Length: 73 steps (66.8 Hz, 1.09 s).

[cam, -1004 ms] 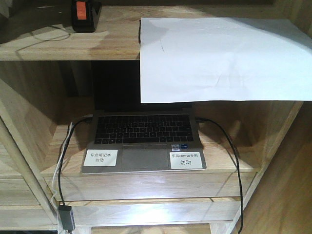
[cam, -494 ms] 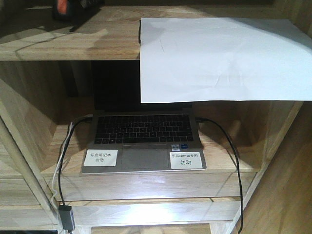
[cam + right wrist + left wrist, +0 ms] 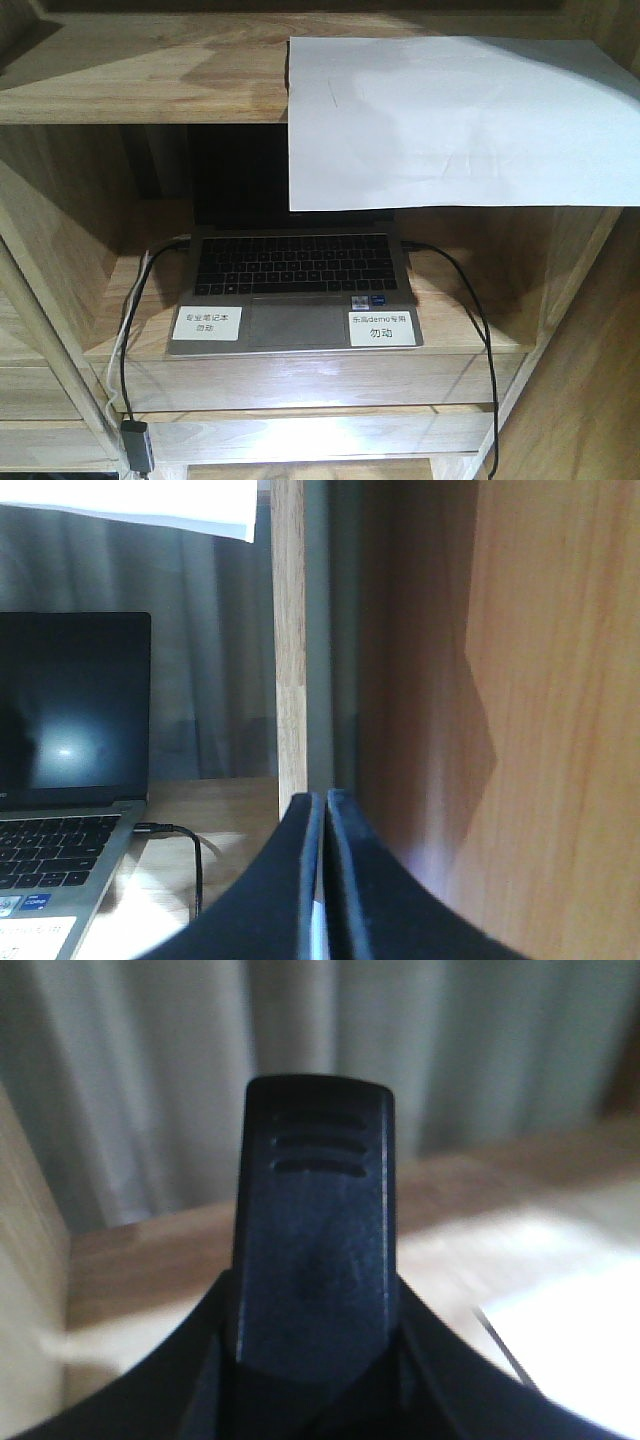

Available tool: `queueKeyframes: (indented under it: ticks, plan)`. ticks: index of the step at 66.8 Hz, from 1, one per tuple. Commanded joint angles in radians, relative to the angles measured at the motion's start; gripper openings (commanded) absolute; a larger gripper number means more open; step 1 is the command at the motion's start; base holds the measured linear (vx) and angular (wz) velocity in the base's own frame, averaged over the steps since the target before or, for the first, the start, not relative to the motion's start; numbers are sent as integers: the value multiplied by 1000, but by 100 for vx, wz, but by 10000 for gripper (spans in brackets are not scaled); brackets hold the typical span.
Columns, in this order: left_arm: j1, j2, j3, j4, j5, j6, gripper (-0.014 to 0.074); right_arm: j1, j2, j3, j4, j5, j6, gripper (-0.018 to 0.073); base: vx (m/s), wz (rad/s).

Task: Grab stapler and paper to desk for stapling
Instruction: 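Close the left gripper on the black stapler, then lift the stapler off the shelf and pull the left arm back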

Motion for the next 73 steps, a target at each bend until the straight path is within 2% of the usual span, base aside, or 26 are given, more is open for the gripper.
queueKeyframes:
  ticks: [1, 9, 15, 34, 48, 63, 73]
  plan:
    - [-3, -82, -29, -52, -68, 56, -7, -6, -14, 2, -6, -76, -5, -9, 0, 0]
    - [-3, -139, -9, -64, -31, 85, -7, -6, -14, 2, -6, -76, -5, -9, 0, 0]
    - [-3, -213, 74, -71, -43, 100, -7, -6, -14, 2, -6, -76, -5, -9, 0, 0]
    - [-2, -559, 598, -87, -223, 106, -7, -6, -14, 2, -6, -76, -5, -9, 0, 0]
    - [-2, -841, 954, -92, -304, 101, -7, -6, -14, 2, -6, -76, -5, -9, 0, 0]
    - [-2, -1107, 1293, -114, -374, 103, -7, -6, -14, 2, -6, -76, -5, -9, 0, 0]
    - [-2, -1257, 1506, -114, -464, 103, -7, -6, -14, 2, -6, -76, -5, -9, 0, 0]
